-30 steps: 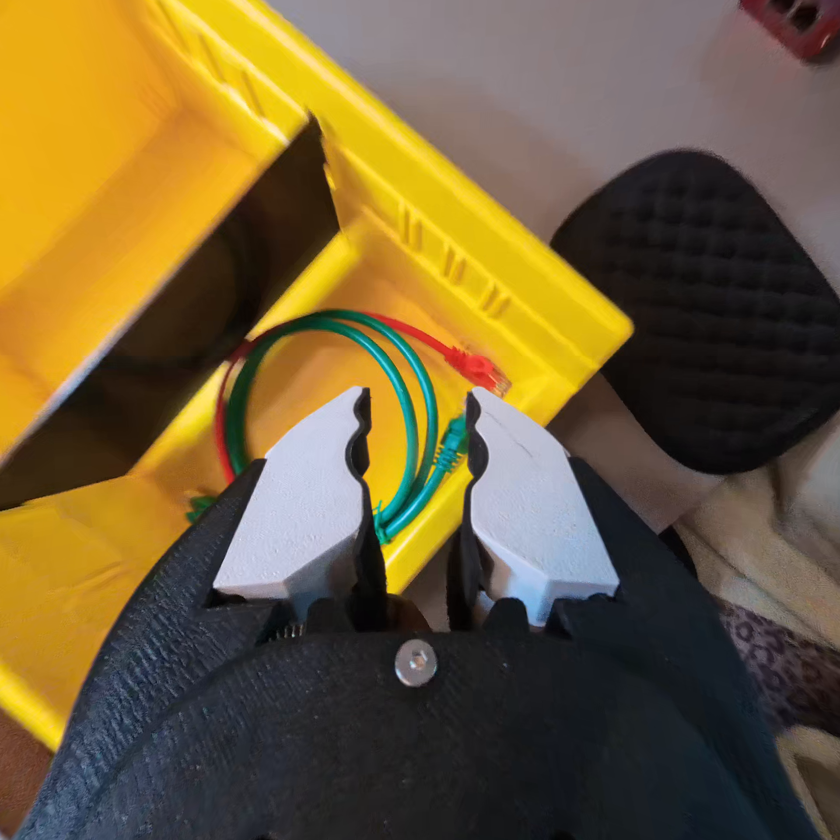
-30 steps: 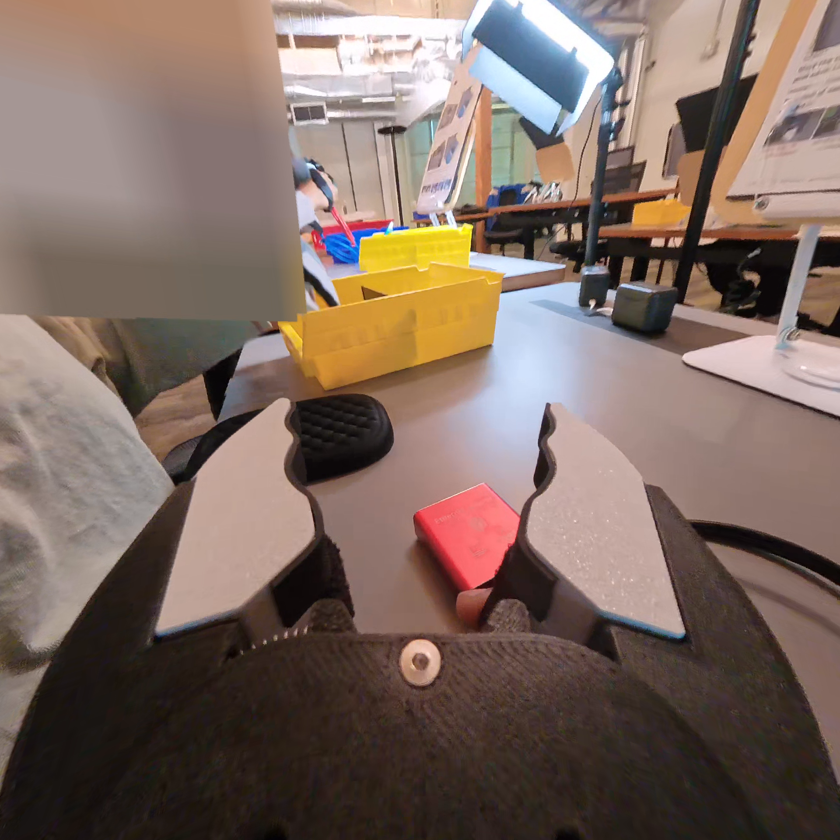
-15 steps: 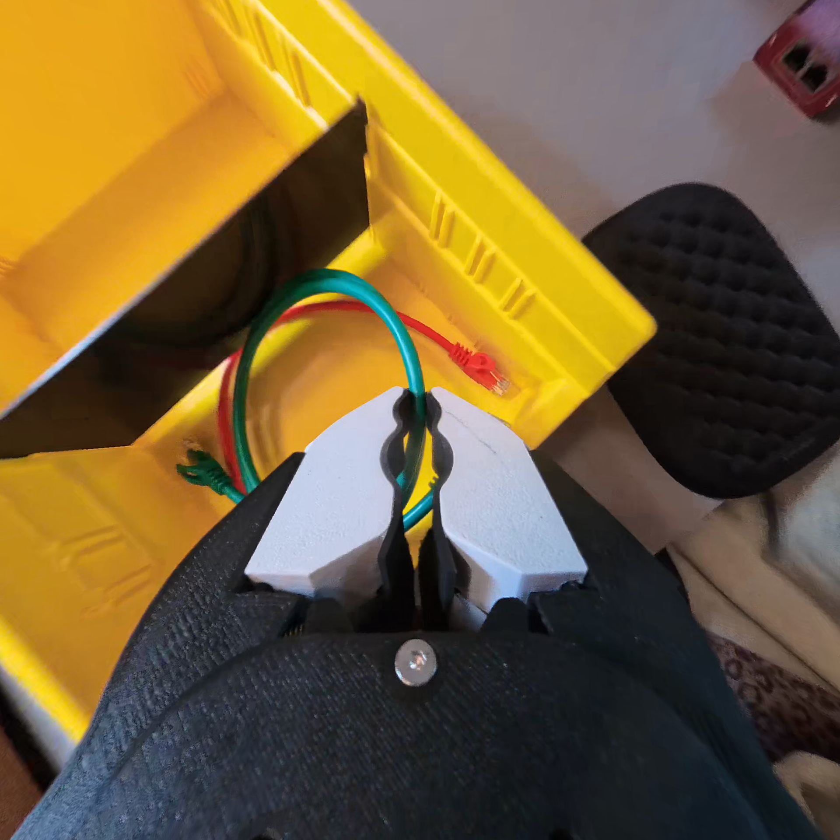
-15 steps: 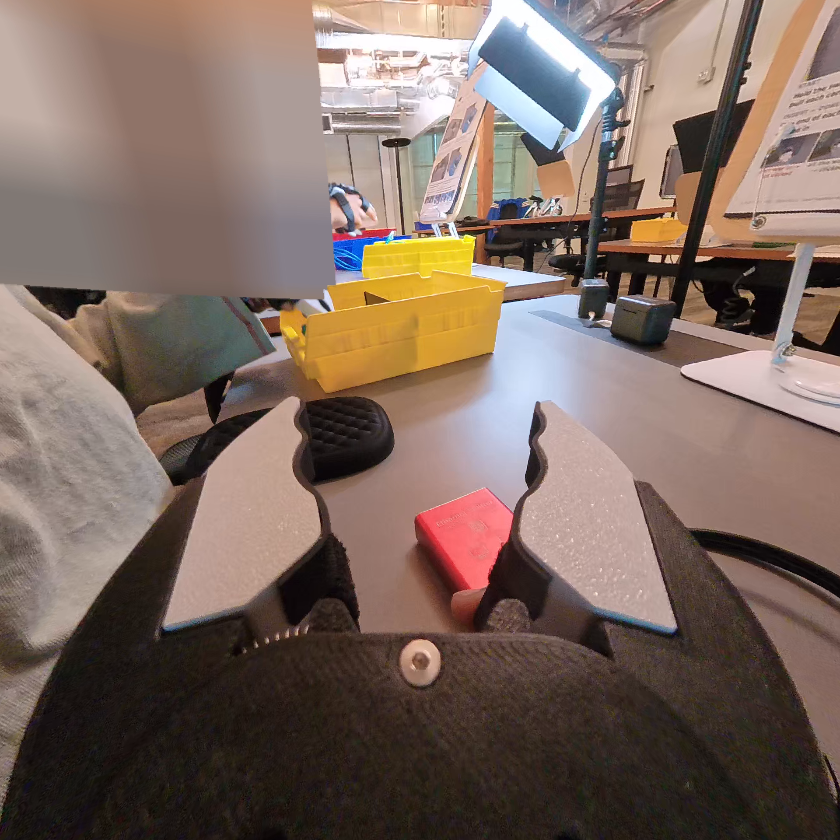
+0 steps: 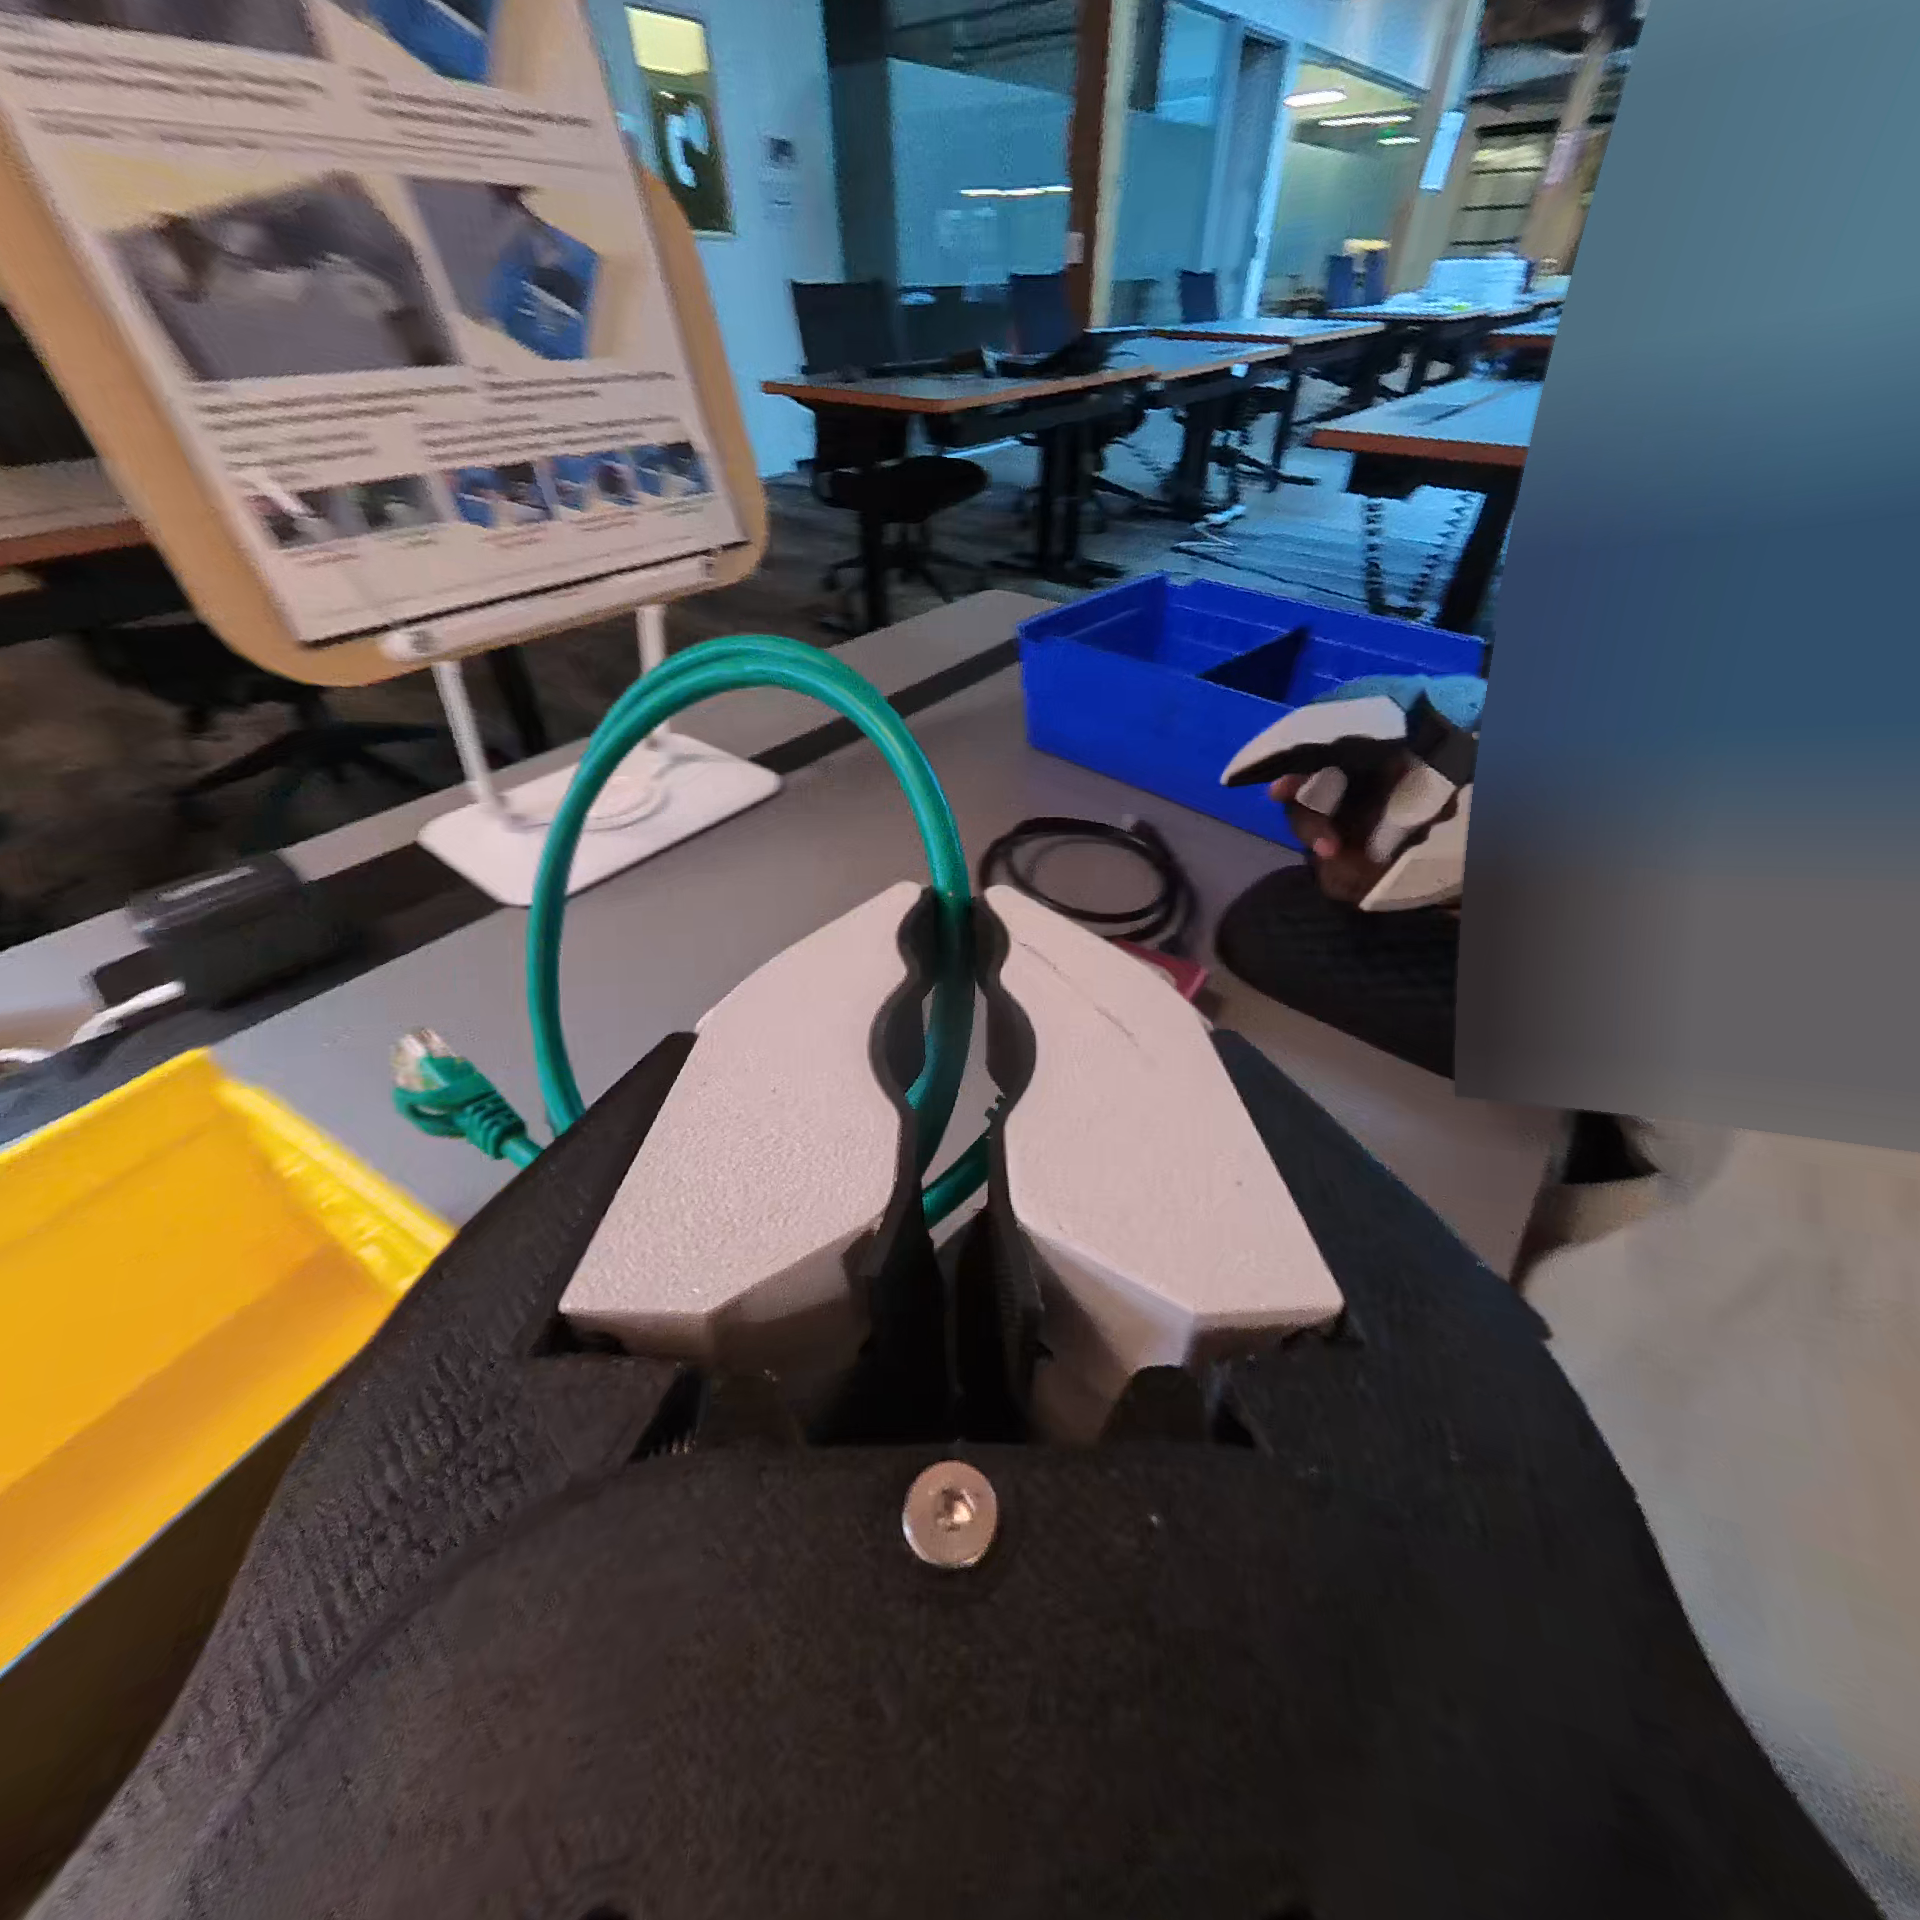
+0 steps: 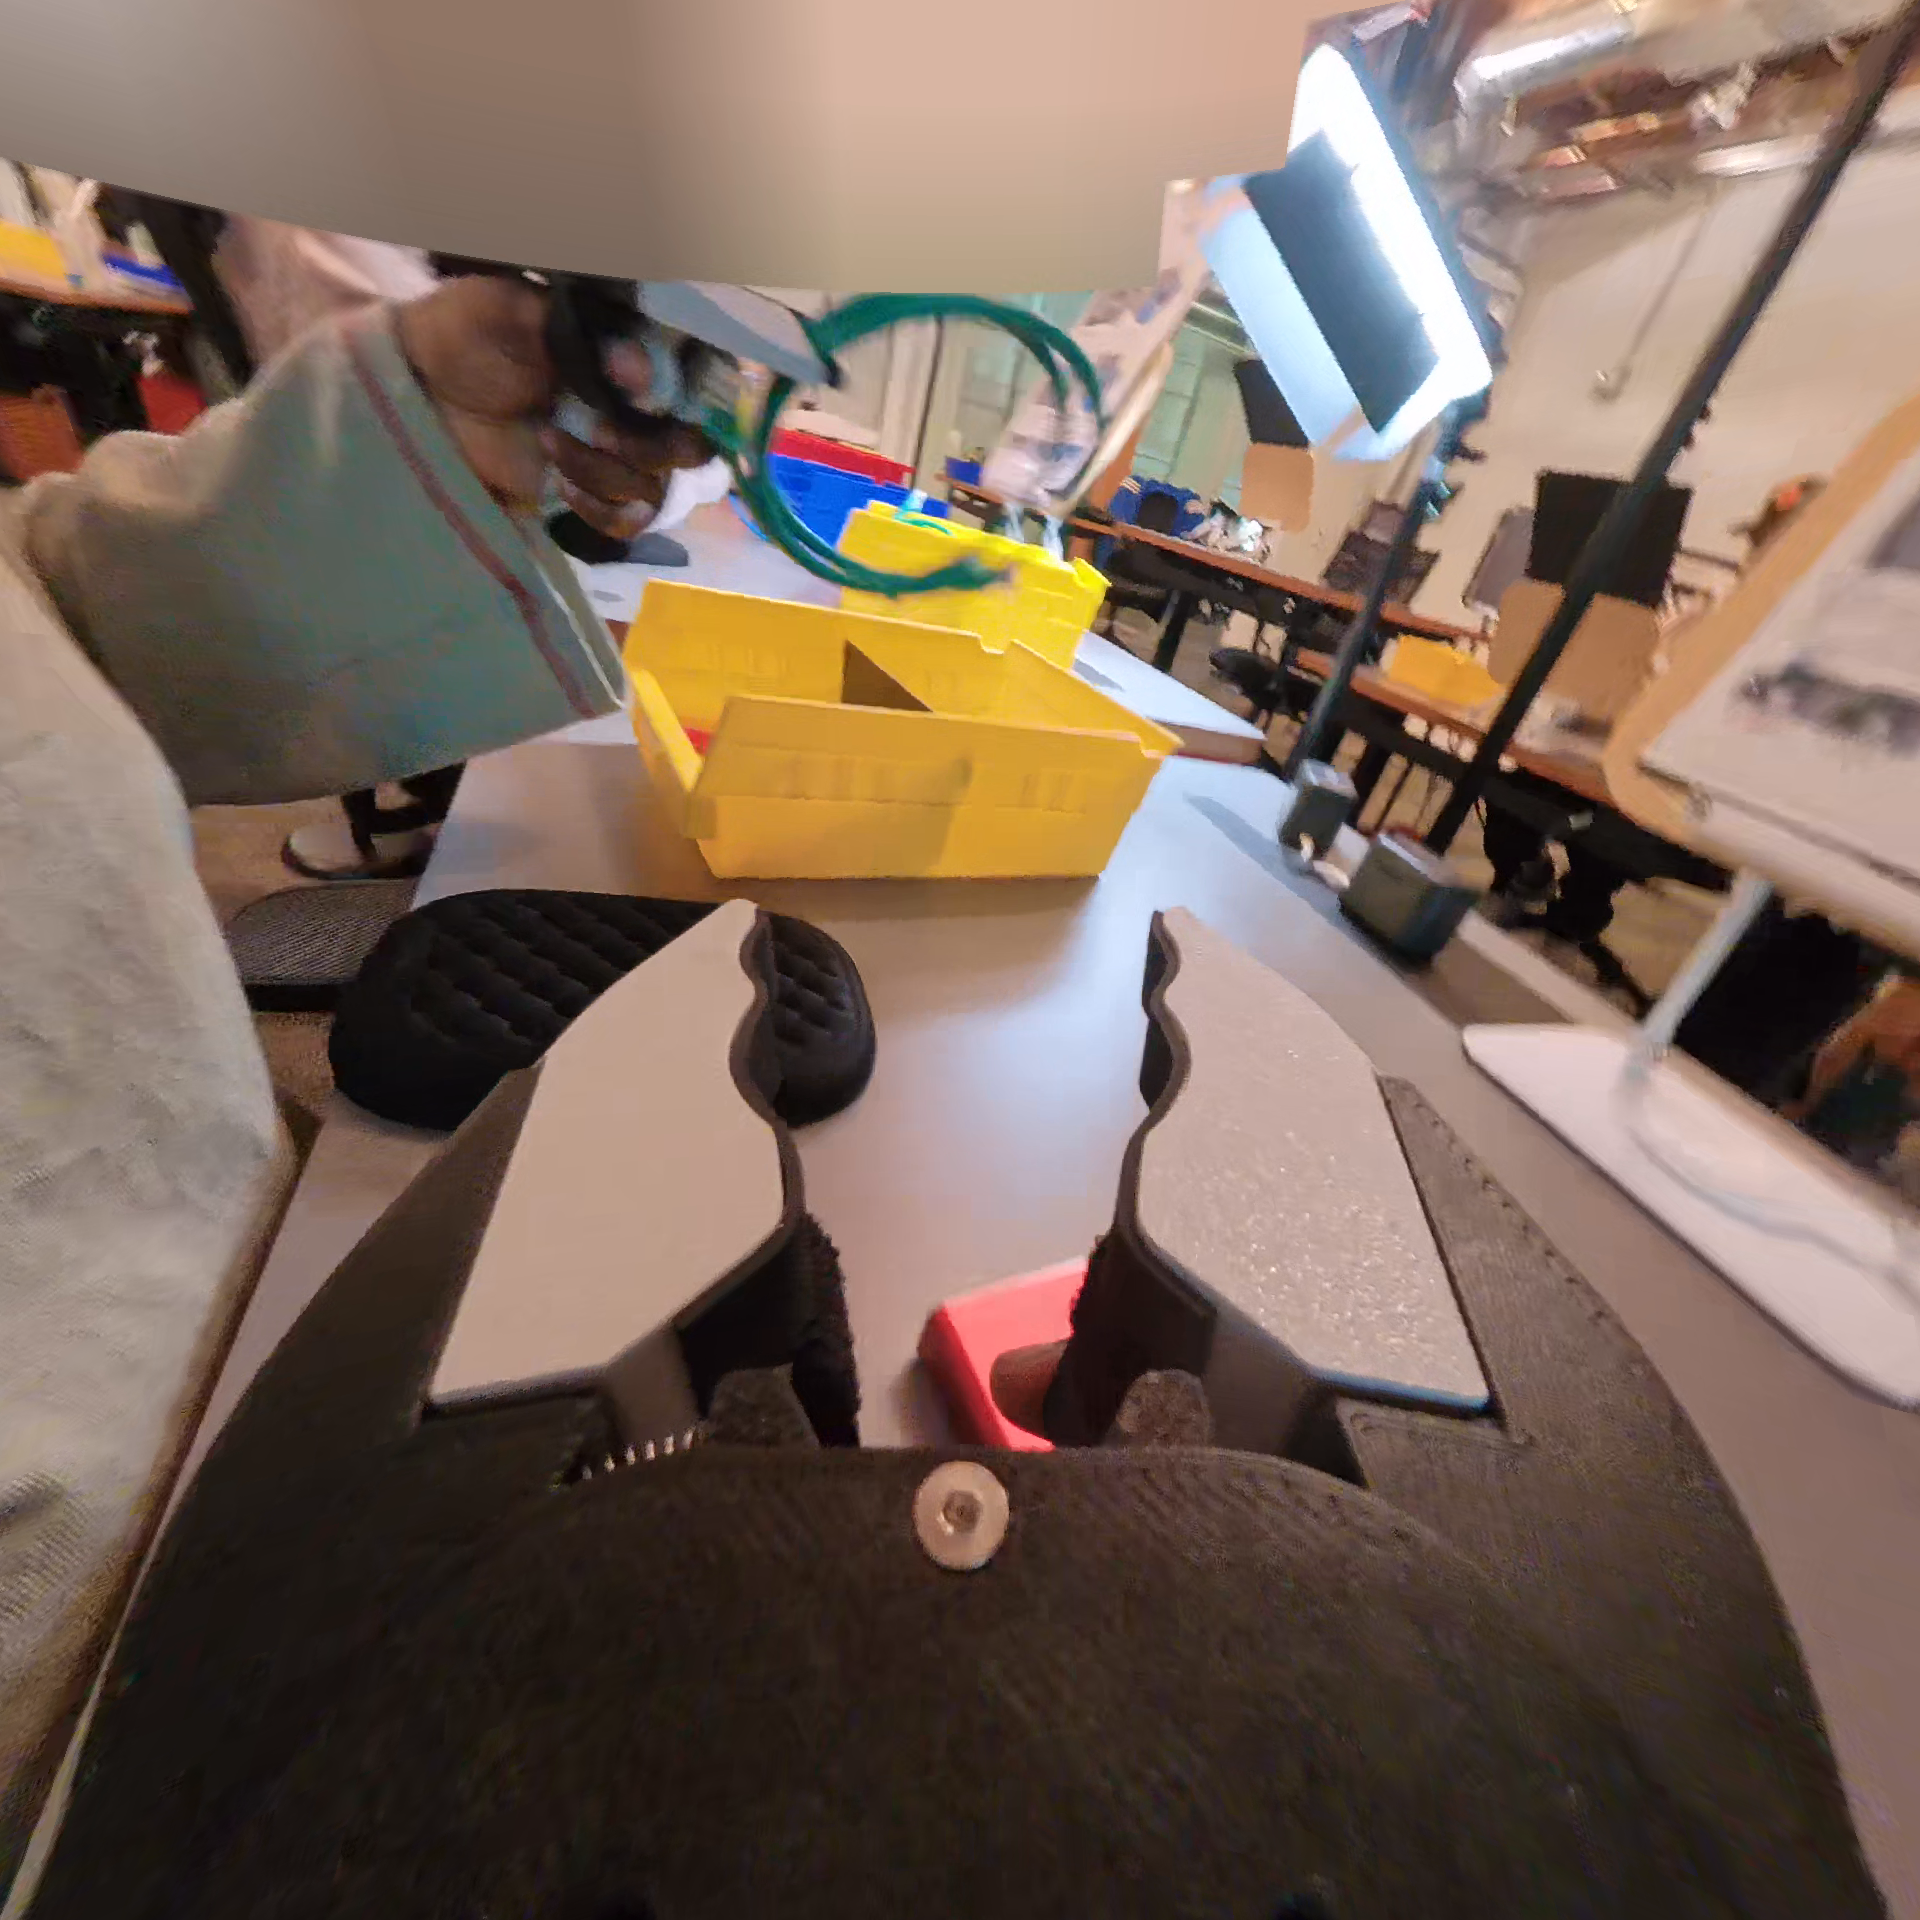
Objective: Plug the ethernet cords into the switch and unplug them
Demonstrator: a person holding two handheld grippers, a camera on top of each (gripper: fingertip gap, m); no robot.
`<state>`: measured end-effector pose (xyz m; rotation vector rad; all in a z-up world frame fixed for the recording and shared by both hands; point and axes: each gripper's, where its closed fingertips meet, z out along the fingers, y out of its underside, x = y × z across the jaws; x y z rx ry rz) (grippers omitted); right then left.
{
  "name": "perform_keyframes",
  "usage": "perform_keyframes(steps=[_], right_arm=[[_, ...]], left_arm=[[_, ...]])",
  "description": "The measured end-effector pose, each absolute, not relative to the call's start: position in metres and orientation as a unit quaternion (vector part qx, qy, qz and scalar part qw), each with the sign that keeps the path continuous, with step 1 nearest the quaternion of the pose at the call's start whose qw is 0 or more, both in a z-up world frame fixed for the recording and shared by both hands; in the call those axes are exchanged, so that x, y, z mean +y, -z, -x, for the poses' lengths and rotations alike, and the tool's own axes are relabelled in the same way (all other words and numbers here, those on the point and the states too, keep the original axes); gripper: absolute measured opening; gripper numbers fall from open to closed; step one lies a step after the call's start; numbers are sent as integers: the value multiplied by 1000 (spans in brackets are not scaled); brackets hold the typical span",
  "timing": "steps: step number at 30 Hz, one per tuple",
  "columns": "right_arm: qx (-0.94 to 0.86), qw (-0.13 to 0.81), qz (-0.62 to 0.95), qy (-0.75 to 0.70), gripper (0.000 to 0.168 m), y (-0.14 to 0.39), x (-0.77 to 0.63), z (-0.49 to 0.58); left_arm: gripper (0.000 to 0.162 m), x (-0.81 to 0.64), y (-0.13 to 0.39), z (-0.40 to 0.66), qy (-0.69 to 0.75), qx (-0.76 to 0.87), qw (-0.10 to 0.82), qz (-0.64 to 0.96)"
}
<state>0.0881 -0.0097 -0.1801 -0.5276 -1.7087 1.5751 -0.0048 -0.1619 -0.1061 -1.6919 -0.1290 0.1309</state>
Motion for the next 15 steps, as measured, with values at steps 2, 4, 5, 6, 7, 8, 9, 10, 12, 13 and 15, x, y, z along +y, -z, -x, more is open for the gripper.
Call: perform_keyframes(steps=[2, 4, 5, 6, 7, 8, 9, 10, 12, 13, 15], right_arm=[[-682, 380, 154, -605, 64, 167, -34, -94], [-689, 389, 104, -602, 61, 154, -58, -99], [-688, 390, 82, -607, 56, 148, -69, -103], [-688, 389, 61, -610, 52, 143, -80, -106], [-690, 392, 43, -607, 49, 140, -89, -107], [-696, 401, 28, -595, 47, 140, -96, -107], [-706, 417, 21, -573, 45, 142, -100, -103], [-717, 435, 19, -545, 42, 146, -101, -97], [-736, 456, 14, -500, 37, 155, -102, -85], [-741, 458, 14, -491, 36, 158, -104, -82], [-748, 447, 13, -491, 34, 161, -108, -80]], left_arm=[[6, -142, 115, -8, -38, -37, 653, 756], [6, -125, 124, -17, -18, -24, 643, 765], [6, -117, 129, -22, -4, -18, 636, 771], [6, -110, 134, -27, 10, -14, 630, 776], [6, -103, 138, -31, 21, -8, 624, 781], [6, -97, 141, -35, 29, -3, 618, 786], [6, -92, 144, -39, 33, 1, 615, 788], [6, -88, 145, -43, 38, 8, 612, 790], [6, -82, 147, -48, 45, 16, 608, 792], [6, -80, 148, -50, 47, 20, 606, 794], [6, -77, 150, -54, 57, 27, 602, 796]])
